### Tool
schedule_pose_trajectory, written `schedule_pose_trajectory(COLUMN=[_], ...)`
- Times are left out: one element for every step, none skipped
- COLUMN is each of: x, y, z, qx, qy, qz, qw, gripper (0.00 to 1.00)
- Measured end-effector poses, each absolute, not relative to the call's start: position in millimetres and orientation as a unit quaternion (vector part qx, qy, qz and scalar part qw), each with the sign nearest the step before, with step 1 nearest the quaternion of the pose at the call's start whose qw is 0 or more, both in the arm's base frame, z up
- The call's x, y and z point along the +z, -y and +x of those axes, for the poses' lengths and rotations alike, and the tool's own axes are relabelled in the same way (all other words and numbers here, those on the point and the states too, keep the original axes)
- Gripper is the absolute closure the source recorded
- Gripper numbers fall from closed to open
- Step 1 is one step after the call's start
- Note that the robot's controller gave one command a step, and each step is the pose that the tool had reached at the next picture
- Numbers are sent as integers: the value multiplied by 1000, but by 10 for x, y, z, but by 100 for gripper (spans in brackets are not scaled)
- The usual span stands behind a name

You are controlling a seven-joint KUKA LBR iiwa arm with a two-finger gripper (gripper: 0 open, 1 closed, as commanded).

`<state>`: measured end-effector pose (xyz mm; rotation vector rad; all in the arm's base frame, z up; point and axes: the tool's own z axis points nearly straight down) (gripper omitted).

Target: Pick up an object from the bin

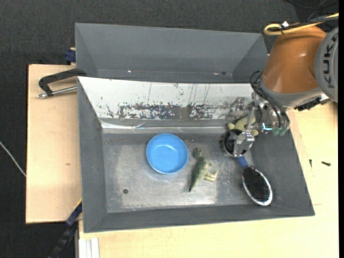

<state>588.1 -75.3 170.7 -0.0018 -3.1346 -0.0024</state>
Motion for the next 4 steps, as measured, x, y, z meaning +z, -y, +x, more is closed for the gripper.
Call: schedule_pose_trajectory(x=[1001, 870, 876, 2516], y=[1177, 1228, 1208, 1216], z=[5958, 5743, 5738, 5842], qx=[-2, -1, -3, 2], qy=[999, 998, 998, 1000], qz=[-32, -63, -64, 26], qw=[-5, -9, -8, -8], gripper=[0, 0, 100, 100])
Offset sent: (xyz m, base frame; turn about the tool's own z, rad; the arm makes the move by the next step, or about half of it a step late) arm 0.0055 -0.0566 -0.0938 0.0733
